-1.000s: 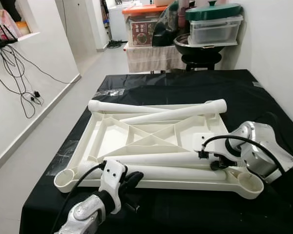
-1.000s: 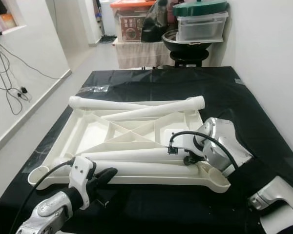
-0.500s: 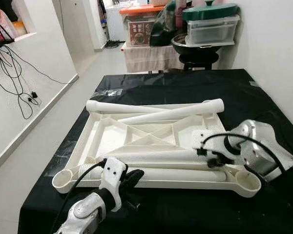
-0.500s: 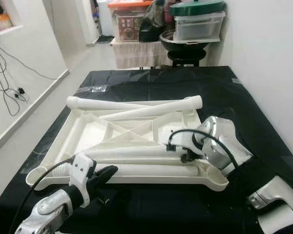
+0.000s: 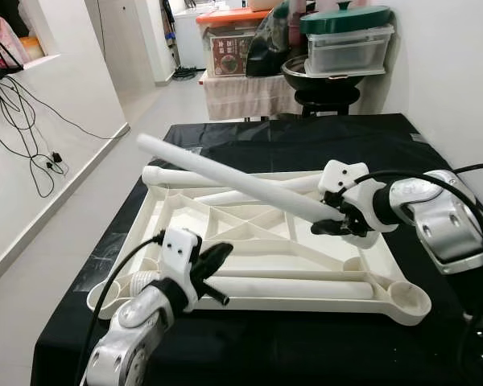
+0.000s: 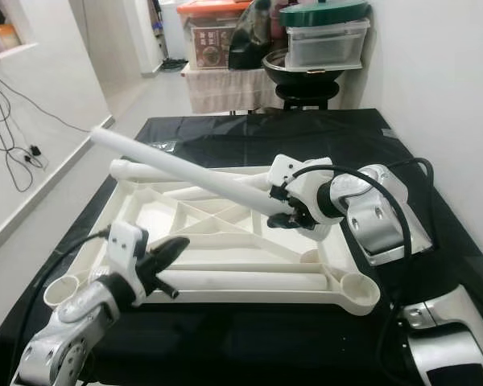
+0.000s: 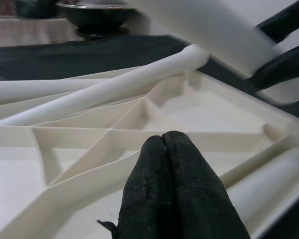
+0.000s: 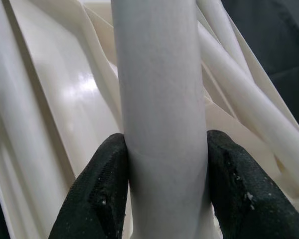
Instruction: Building children table
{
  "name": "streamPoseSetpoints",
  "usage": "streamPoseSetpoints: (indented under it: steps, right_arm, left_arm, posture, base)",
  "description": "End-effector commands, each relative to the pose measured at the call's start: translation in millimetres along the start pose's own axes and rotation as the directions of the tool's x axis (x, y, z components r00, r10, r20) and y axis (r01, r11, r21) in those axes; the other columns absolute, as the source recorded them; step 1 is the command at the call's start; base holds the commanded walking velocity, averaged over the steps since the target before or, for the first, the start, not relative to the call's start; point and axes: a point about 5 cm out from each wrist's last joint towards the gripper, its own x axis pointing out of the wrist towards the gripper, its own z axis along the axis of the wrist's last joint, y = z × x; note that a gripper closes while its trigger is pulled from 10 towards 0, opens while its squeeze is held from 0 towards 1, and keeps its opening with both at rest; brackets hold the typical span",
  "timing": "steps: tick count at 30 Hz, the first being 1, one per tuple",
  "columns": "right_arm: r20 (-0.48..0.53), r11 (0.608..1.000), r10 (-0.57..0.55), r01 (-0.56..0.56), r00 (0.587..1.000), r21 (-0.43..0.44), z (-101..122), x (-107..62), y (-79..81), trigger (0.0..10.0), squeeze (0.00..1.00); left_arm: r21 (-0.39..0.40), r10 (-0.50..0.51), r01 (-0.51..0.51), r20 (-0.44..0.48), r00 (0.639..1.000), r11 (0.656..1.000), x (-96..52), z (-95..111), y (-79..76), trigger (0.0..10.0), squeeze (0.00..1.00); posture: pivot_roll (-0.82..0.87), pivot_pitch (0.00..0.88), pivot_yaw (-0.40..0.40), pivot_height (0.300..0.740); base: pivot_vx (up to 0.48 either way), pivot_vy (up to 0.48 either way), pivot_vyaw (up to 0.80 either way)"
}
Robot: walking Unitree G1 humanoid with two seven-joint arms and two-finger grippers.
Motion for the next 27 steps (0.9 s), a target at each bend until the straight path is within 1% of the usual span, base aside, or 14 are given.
streamPoseSetpoints:
  steps: [1,2,3,4,5,6,7,11,19,20,22,23,25,27]
  right_arm:
    - [0.069,1.0,0.002,-0.002,0.998,0.004,8.2,1.1,2.8,0.0,0.0]
    - [0.144,0.999,0.0,-0.007,0.99,0.048,14.2,7.9,8.1,0.0,0.0]
    - [0.144,0.999,0.0,-0.007,0.99,0.048,14.2,7.9,8.1,0.0,0.0]
    - [0.193,0.996,-0.004,-0.013,0.981,0.086,17.8,14.8,13.2,0.0,0.0]
    - [0.225,0.993,-0.009,-0.017,0.974,0.113,20.0,20.6,17.8,0.0,0.0]
    - [0.225,0.993,-0.009,-0.017,0.974,0.113,20.0,20.6,17.8,0.0,0.0]
    - [0.257,0.989,-0.019,-0.02,0.966,0.149,22.2,27.5,22.3,0.0,0.0]
    - [0.272,0.986,-0.028,-0.018,0.962,0.166,23.7,29.2,22.4,0.0,0.0]
    - [0.32,0.974,-0.054,-0.021,0.946,0.227,28.6,32.6,21.2,0.0,0.0]
    - [0.332,0.969,-0.067,-0.019,0.941,0.248,29.5,32.8,20.1,0.0,0.0]
    - [0.332,0.969,-0.067,-0.019,0.941,0.248,29.5,32.8,20.1,0.0,0.0]
    - [0.346,0.961,-0.089,-0.01,0.934,0.276,29.9,32.7,18.4,0.0,0.0]
    - [0.346,0.961,-0.089,-0.01,0.934,0.276,29.9,32.7,18.4,0.0,0.0]
    - [0.37,0.951,-0.107,-0.013,0.923,0.308,29.7,32.1,18.6,0.0,0.0]
  left_arm:
    - [-0.012,0.02,-0.02,0.038,0.999,1.0,1.0,10.3,4.4,10.0,0.0]
    - [-0.054,0.033,-0.026,0.136,0.99,0.998,5.5,31.8,9.9,10.0,0.25]
    - [-0.054,0.033,-0.026,0.136,0.99,0.998,5.5,31.8,9.9,10.0,0.25]
    - [-0.09,0.031,-0.011,0.222,0.975,0.996,7.8,52.0,14.4,10.0,1.0]
    - [-0.114,0.024,0.01,0.293,0.956,0.993,8.7,69.0,17.8,10.0,1.0]
    - [-0.114,0.024,0.01,0.293,0.956,0.993,8.7,69.0,17.8,10.0,1.0]
    - [-0.132,0.002,0.051,0.371,0.929,0.99,9.0,88.3,20.7,10.0,1.0]
    - [-0.132,-0.004,0.059,0.386,0.922,0.99,9.5,91.8,21.0,10.0,1.0]
    - [-0.136,-0.022,0.084,0.407,0.913,0.987,12.5,96.2,18.3,10.0,1.0]
    - [-0.138,-0.02,0.085,0.412,0.911,0.987,12.8,97.4,18.1,10.0,1.0]
    - [-0.138,-0.02,0.085,0.412,0.911,0.987,12.8,97.4,18.1,10.0,1.0]
    - [-0.145,-0.011,0.078,0.413,0.911,0.986,12.6,98.7,19.8,10.0,1.0]
    - [-0.145,-0.011,0.078,0.413,0.911,0.986,12.6,98.7,19.8,10.0,1.0]
    - [-0.173,0.025,0.053,0.42,0.907,0.983,11.8,101.6,27.0,10.0,1.0]
  posture:
    - [-0.05,0.0,0.078,0.74]
    - [-0.04,0.0,0.081,0.74]
    - [-0.04,0.0,0.081,0.74]
    - [-0.04,0.0,0.085,0.74]
    - [-0.04,0.0,0.089,0.74]
    - [-0.04,0.0,0.089,0.74]
    - [-0.04,0.0,0.09,0.74]
    - [-0.04,0.0,0.091,0.74]
    - [-0.04,0.0,0.094,0.74]
    - [-0.04,0.0,0.095,0.74]
    - [-0.04,0.0,0.095,0.74]
    - [-0.04,0.0,0.098,0.74]
    - [-0.04,0.0,0.098,0.74]
    - [-0.04,0.0,0.098,0.74]
  base:
    - [0.0,0.0,0.0]
    - [0.0,0.0,0.0]
    - [0.0,0.0,0.0]
    - [0.0,0.0,0.0]
    - [0.0,0.0,0.0]
    - [0.0,0.0,0.0]
    - [0.0,0.0,0.0]
    - [0.0,0.0,0.0]
    - [0.0,0.0,0.0]
    - [0.0,0.0,0.0]
    - [0.0,0.0,0.0]
    - [0.0,0.0,0.0]
    - [0.0,0.0,0.0]
    - [0.0,0.0,0.0]
